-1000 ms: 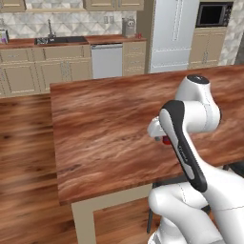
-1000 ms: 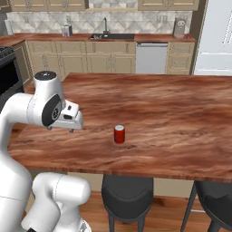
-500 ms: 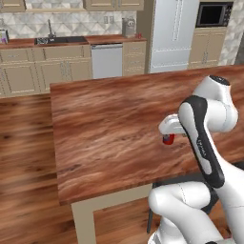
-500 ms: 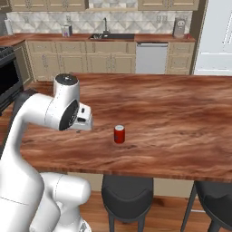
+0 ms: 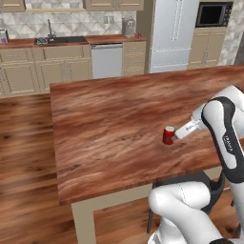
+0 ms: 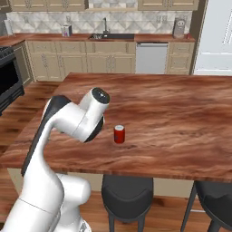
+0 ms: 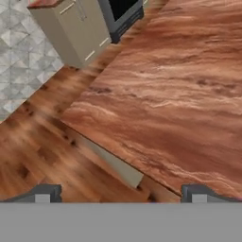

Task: Four empty soda cans are scattered around the kitchen. Gather all the cans and cluster them next to the stove for recycling.

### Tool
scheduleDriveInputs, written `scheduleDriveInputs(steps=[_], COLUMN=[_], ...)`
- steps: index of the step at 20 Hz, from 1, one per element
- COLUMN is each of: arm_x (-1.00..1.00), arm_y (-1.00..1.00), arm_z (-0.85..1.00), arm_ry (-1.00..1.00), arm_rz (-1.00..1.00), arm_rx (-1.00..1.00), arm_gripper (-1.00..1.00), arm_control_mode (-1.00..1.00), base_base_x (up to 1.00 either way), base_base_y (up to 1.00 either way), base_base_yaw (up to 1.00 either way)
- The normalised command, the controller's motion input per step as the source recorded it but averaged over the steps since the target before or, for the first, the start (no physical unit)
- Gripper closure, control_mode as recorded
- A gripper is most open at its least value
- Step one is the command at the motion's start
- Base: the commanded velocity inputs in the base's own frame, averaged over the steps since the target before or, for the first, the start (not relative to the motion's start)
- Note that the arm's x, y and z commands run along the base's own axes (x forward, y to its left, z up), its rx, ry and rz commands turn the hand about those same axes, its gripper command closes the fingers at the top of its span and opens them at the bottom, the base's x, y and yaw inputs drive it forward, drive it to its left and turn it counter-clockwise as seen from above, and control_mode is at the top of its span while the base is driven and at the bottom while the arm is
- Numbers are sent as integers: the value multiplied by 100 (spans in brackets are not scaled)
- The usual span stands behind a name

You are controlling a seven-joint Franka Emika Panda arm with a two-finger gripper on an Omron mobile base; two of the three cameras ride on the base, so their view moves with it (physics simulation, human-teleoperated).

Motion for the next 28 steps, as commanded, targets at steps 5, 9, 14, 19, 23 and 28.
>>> scheduleDriveInputs(steps=[5,9,14,19,23,28], arm_x=[17,16,7,5,1,1], arm_y=[-12,-18,-38,-46,-22,-10], arm_z=[-6,-2,0,0,-1,-7], arm_ry=[-21,-24,-37,-41,-9,0], arm_rz=[45,43,36,29,7,-2], arm_rx=[14,14,16,17,6,-14], arm_gripper=[-100,-100,-100,-100,-100,-100], arm_control_mode=[-100,-100,-100,-100,-100,-100], base_base_x=[0,0,0,0,0,0], base_base_y=[0,0,0,0,0,0], base_base_yaw=[0,0,0,0,0,0])
